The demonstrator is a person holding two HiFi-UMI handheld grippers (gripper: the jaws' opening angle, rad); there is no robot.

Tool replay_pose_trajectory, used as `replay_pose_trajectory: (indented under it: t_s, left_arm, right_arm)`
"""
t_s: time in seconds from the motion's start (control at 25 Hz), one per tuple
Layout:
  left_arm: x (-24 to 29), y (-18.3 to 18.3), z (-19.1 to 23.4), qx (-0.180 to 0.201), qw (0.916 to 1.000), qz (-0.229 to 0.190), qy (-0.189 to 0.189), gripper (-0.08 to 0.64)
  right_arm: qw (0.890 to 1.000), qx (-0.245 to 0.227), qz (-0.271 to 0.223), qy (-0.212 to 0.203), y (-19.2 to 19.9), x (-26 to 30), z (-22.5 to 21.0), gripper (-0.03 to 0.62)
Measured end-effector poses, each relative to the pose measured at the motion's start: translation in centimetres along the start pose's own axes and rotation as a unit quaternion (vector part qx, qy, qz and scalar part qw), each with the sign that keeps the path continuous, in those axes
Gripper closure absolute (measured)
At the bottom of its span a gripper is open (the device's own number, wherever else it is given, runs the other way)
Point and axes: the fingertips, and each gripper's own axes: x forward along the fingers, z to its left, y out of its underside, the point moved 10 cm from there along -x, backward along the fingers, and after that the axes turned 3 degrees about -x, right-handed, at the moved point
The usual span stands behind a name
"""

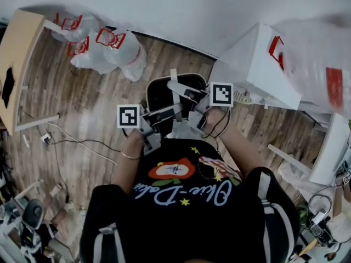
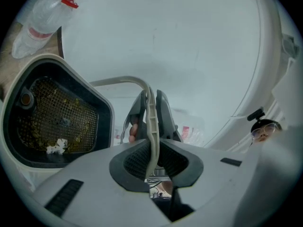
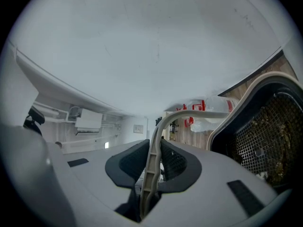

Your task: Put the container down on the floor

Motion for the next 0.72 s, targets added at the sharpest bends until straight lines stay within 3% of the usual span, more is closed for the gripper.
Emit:
replay_pose_trajectory:
  t_s: [0.2, 0.52, 0.72]
  left_arm:
    - [0.3, -1.5, 0.2, -0.01, 0.9998, 0.018, 0.002, 0.511]
    - [1.2, -9.8, 3.1, -0.033, 0.9966, 0.076, -0.009, 0.511]
    - [0.7, -14.5, 3.9, -0.037, 0.9916, 0.116, -0.042, 0.511]
  right_arm:
    - [1.0, -0.002, -0.014, 0.011, -1.0, 0.4, -0.2, 0.529]
    - [0.998, 0.026, -0.053, 0.037, -5.9, 4.1, -4.0, 0.528]
    - [0.996, 0.036, -0.063, 0.059, -8.6, 6.5, -5.4, 0.529]
